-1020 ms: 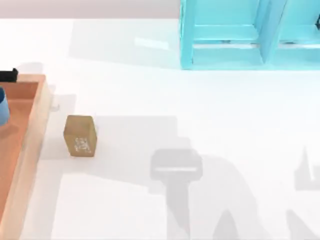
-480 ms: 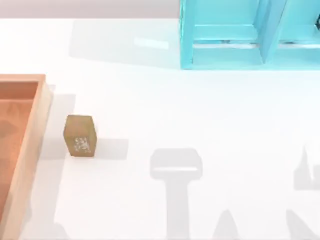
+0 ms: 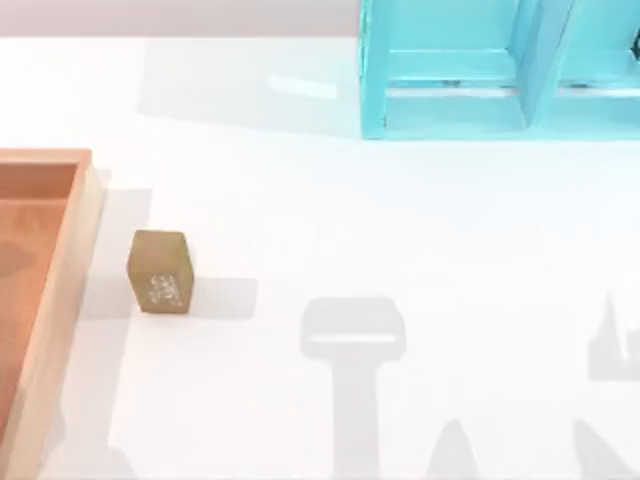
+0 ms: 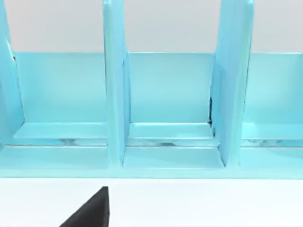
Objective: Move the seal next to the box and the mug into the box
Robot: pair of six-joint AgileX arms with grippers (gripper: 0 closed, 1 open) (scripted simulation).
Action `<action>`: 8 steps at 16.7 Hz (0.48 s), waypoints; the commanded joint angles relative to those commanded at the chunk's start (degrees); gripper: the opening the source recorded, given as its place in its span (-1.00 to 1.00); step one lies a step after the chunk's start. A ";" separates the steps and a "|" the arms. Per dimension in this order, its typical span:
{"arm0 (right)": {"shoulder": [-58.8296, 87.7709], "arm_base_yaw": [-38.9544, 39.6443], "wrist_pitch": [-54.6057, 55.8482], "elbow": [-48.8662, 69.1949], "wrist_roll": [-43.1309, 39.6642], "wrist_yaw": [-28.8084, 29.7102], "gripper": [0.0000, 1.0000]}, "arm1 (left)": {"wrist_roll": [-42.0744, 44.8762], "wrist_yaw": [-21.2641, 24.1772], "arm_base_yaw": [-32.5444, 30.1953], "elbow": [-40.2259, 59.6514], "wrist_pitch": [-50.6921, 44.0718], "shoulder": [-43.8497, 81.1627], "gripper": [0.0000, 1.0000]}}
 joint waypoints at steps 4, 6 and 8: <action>0.00 0.00 0.00 0.00 0.00 0.00 1.00 | -1.14 -1.67 -1.79 -0.76 7.31 -0.61 -1.00; 0.00 0.00 0.00 0.00 0.00 0.00 1.00 | -1.68 -1.77 -3.18 -2.17 9.60 -0.80 -1.00; 0.00 0.00 0.00 0.00 0.00 0.00 1.00 | -1.99 -1.31 -3.94 -4.64 10.98 -0.41 -1.00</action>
